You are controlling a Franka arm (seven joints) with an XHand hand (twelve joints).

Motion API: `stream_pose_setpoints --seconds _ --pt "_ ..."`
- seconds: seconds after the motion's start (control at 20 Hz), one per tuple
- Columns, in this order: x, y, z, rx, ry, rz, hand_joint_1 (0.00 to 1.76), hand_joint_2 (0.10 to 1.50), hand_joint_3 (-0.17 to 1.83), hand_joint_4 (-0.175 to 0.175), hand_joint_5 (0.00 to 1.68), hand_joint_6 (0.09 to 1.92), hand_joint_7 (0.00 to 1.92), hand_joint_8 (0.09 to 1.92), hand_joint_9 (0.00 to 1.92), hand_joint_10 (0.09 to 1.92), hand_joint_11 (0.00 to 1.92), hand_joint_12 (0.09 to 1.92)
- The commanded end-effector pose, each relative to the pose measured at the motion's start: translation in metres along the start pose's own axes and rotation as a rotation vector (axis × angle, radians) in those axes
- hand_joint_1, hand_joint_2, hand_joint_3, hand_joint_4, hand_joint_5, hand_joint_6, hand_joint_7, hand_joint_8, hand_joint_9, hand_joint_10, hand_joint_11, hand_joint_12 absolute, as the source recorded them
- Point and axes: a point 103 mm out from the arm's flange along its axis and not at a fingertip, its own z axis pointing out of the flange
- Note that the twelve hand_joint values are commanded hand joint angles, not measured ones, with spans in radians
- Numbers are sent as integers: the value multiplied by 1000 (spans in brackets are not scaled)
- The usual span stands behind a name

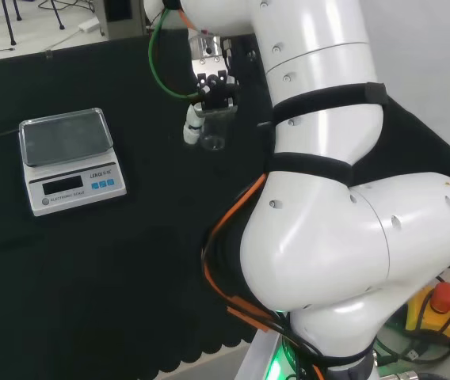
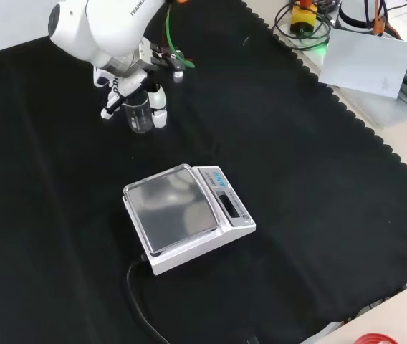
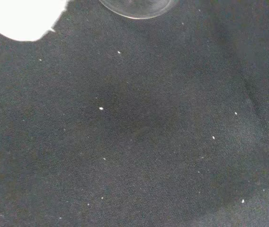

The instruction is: Pick up the beaker.

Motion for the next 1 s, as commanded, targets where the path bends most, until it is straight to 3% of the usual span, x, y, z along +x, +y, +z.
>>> stream_pose_setpoints --seconds 0.05,0.2,0.35,0.45,0.55,0.65,0.8,1.0 --pt "1 1 6 -53 -23 38 964 609 203 93 205 87 178 706 483 785 383 1469" --pt "3 -2 8 -167 -36 85 1130 492 515 88 397 180 408 734 800 647 694 1284" --pt "5 -6 8 -262 -29 120 1251 467 724 73 603 953 711 895 1107 583 1087 1007" --pt "5 -7 7 -300 -27 130 1296 485 760 43 742 1149 823 1005 1189 602 1258 860" --pt "5 -9 6 -317 -21 133 1314 496 767 24 829 1196 874 1061 1216 626 1319 794" --pt "4 -10 3 -330 -20 134 1217 658 699 -141 1081 966 912 1108 1225 667 1339 755" --pt "3 -12 -1 -330 -17 128 1362 940 208 -172 1046 921 921 1135 1098 841 1325 747" --pt "3 -21 -14 -336 -12 111 1395 1023 48 -175 1036 910 929 1152 1074 871 1317 746"
